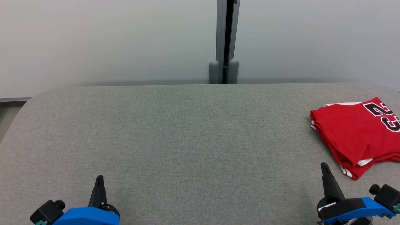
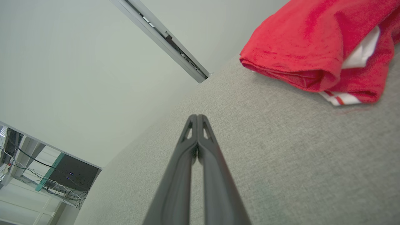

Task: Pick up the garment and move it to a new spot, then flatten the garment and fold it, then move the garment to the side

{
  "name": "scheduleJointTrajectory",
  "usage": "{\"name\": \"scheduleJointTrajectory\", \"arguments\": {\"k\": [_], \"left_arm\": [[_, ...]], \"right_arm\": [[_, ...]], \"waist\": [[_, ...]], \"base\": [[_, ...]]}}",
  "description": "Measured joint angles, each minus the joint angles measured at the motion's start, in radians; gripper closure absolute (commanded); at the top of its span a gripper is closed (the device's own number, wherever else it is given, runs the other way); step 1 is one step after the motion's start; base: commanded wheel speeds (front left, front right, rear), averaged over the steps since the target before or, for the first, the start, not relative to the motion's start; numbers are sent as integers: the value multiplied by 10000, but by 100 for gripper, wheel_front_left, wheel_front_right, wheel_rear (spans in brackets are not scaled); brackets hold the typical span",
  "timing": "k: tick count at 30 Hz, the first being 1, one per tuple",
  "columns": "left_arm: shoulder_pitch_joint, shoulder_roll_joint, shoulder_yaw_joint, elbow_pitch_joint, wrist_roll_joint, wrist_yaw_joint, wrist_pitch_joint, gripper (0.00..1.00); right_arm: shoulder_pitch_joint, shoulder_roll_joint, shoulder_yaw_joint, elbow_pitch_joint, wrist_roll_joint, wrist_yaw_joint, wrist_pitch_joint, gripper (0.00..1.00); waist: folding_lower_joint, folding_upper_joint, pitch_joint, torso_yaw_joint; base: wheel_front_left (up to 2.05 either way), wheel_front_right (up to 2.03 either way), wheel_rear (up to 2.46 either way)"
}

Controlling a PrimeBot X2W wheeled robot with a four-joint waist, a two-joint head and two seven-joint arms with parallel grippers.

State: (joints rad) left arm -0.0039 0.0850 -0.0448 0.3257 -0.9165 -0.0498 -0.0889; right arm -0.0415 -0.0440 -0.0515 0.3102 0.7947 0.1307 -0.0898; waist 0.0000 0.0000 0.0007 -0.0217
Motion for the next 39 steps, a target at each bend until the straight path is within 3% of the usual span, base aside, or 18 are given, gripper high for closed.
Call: {"name": "scheduleJointTrajectory", "arguments": {"k": [39], "left_arm": [[-507, -207, 872, -414, -3741, -407, 1101, 100]], "right_arm": [[-345, -12, -337, -341, 4403, -2, 1080, 100]], "waist": [[0, 0, 11, 98]], "base": [[0, 0, 0]]}}
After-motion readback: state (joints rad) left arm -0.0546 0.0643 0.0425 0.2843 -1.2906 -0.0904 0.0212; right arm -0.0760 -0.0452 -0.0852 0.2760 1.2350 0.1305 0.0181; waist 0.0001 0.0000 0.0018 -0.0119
